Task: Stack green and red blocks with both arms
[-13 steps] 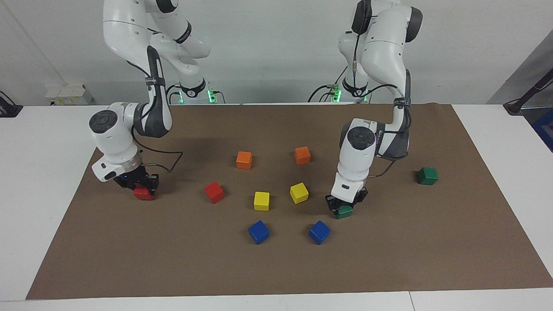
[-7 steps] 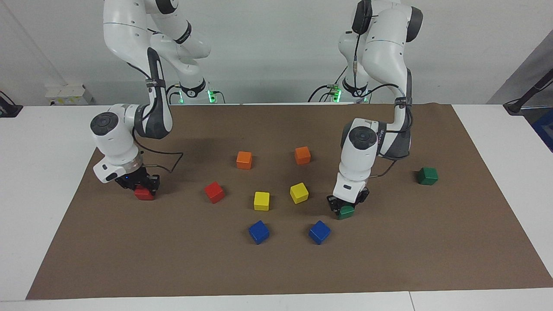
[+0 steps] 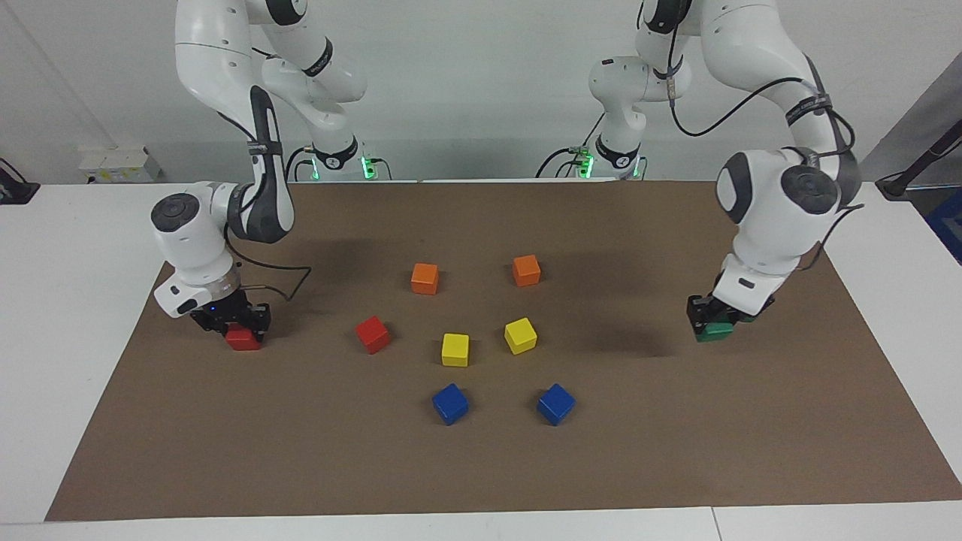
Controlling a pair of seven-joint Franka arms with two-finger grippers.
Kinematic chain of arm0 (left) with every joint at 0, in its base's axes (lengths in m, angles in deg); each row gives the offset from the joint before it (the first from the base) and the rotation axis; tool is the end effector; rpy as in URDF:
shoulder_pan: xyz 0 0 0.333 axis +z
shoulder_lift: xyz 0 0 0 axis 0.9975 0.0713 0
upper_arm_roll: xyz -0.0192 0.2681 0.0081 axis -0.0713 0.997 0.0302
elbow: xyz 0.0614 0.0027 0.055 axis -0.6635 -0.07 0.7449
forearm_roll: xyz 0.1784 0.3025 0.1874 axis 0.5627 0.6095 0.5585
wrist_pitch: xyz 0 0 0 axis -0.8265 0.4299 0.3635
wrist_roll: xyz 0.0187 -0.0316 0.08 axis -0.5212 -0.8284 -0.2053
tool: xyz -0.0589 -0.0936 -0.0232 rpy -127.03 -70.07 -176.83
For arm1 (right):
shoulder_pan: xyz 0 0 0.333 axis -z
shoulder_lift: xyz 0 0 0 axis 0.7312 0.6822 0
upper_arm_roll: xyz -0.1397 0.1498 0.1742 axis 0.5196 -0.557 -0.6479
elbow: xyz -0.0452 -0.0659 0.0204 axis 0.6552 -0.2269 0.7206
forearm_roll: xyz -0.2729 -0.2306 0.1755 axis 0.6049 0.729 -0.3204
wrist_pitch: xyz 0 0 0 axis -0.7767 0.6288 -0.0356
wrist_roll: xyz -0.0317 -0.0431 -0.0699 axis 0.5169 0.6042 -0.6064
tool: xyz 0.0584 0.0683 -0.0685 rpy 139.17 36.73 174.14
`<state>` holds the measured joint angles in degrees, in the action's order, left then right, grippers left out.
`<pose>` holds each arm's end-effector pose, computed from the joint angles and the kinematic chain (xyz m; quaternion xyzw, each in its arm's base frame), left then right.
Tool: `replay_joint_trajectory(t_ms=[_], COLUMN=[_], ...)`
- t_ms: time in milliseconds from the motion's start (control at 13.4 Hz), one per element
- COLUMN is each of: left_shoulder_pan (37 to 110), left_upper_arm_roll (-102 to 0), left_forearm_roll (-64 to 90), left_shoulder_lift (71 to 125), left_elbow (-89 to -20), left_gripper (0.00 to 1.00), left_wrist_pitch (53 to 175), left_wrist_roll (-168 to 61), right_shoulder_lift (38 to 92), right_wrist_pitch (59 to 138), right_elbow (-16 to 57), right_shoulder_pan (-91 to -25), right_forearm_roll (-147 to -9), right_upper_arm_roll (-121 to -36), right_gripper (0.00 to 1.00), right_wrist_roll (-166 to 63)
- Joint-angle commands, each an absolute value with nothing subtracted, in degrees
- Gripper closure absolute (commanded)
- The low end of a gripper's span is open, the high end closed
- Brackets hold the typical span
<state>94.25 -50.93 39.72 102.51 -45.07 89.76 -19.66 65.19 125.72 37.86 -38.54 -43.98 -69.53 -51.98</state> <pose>0.6213 0.0643 0.3810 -0.9932 0.1162 -0.0011 0.0090 0.5718 -0.1005 0.2423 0.9975 0.0079 0.0618 0.0326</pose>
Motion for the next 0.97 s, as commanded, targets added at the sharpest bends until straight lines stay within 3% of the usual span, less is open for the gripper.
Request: replay_joint_trajectory(t_ms=[0, 223, 372, 521, 670, 894], left_shoulder_pan=[99.60, 100.67, 100.85, 100.85, 100.85, 100.94], left_upper_arm_roll=[-51.52, -51.52, -51.52, -51.60, -51.60, -51.52], left_forearm_roll=[36.94, 36.76, 35.98, 35.27, 34.65, 32.99], left_shoulder_lift=[99.09, 96.81, 96.71, 96.62, 95.84, 94.25], left_elbow=[-51.47, -59.11, -59.75, -59.93, -61.94, -67.38], left_gripper=[1.00, 1.00, 1.00, 1.00, 1.00, 1.00], left_wrist_pitch=[93.12, 102.35, 102.81, 102.81, 103.94, 109.56], left_wrist_roll=[-8.26, -3.06, 0.18, 2.48, 2.92, 3.01], right_shoulder_lift=[63.51, 62.01, 62.97, 64.20, 63.86, 63.77], right_wrist_pitch=[120.16, 104.63, 93.81, 94.01, 99.27, 106.92], right_elbow=[34.63, 23.93, 13.91, 12.28, 15.43, 20.00], right_shoulder_pan=[-38.72, -39.77, -43.19, -49.42, -56.54, -62.27], right_forearm_roll=[-43.68, -44.73, -44.73, -44.65, -43.77, -43.07], right_upper_arm_roll=[-70.02, -71.07, -71.87, -71.87, -71.78, -71.78], right_gripper=[0.00, 0.00, 0.00, 0.00, 0.00, 0.00], right_wrist_roll=[-52.58, -49.44, -41.90, -35.04, -32.80, -45.49])
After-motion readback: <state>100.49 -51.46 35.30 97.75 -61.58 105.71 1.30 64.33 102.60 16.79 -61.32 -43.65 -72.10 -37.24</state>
